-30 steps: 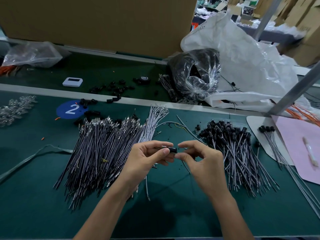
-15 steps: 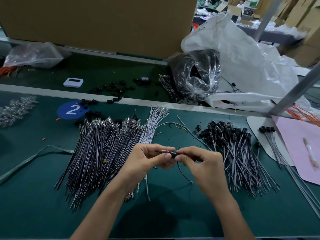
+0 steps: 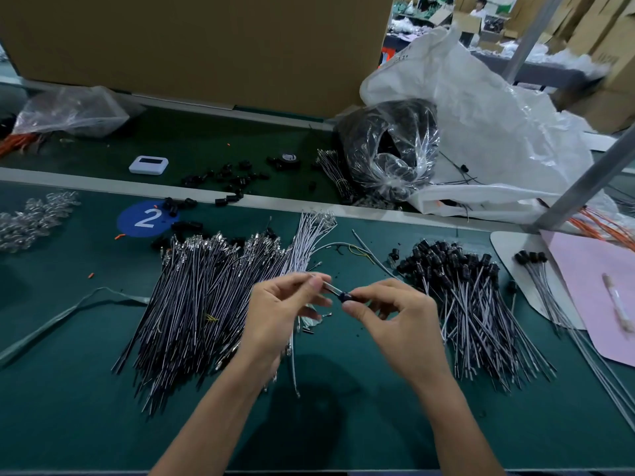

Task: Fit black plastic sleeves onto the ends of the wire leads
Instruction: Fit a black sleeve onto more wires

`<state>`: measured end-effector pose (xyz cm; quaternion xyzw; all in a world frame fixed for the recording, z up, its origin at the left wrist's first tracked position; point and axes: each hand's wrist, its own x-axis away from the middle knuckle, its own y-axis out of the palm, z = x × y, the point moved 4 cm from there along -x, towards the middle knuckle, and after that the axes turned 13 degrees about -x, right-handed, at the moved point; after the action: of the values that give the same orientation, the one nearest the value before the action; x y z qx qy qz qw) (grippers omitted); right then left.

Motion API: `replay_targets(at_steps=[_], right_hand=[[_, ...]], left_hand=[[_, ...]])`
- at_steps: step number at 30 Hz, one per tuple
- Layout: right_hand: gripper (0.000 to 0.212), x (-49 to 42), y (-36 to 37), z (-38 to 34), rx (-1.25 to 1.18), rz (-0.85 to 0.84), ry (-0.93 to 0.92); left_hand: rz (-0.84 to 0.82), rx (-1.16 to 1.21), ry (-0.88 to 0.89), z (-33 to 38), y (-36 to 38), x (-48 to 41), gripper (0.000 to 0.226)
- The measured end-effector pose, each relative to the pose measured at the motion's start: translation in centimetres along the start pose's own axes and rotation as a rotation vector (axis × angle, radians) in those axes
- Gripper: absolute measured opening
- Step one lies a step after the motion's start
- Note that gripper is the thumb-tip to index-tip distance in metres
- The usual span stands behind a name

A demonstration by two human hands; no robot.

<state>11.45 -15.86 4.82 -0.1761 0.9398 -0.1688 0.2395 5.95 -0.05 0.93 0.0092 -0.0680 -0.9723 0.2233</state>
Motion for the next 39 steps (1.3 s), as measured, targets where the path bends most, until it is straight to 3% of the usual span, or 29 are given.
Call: replay_targets(at_steps=[3,7,12,15,17,20,23,26,30,36,39], right_hand=[[0.011,0.3,-1.2,0.8,0.099,0.053,0.020],[0.013,0.3,-2.0,1.2,0.042,0.086,0.010],[0.010,0.0,-1.4,1.8,-0.682,0.144,0.260],[0.014,-0.5,-0.9,1.1,-1.056,0.184,0.275],[0.010,-1.0,-0.8,0.6,-1.158,0.185,0.251],[0.018,-1.7,-0.7,0.2,-0.976,0.167,0.214],[0.029,-1.8,0.3,0.0,-0.809,0.066,0.212],[0.034,-1.5,1.6,-0.2,-0.801,-0.022,0.235],[0.036,-1.1,2.3,-0.3,-0.829,-0.042,0.254],[0.033,-0.7,2.1,-0.6,-0.788,-0.069,0.262],[0.018,-0.2,1.9,-0.4,-0.720,-0.074,0.265]], left_hand=[[0.194,0.079,-0.044,0.4,-2.5,-0.8,0.017],[0.237,0.073,-0.059,0.4,-3.4,-0.9,0.022],[0.140,0.205,-0.191,-0.9,-3.0,-0.2,0.021],[0.016,0.192,-0.270,-1.7,-2.1,0.6,0.021],[-0.017,0.133,-0.241,-1.7,-1.5,1.1,0.017],[0.035,0.145,-0.121,-0.8,-1.3,1.2,0.023],[-0.025,0.130,-0.041,0.7,-0.6,0.9,0.024],[-0.143,0.030,0.003,1.5,1.0,0.5,0.032],[-0.182,0.098,0.007,1.8,1.9,0.1,0.029],[-0.149,0.172,0.051,2.0,2.0,0.1,0.024],[-0.086,0.174,0.069,2.2,1.8,0.1,0.025]])
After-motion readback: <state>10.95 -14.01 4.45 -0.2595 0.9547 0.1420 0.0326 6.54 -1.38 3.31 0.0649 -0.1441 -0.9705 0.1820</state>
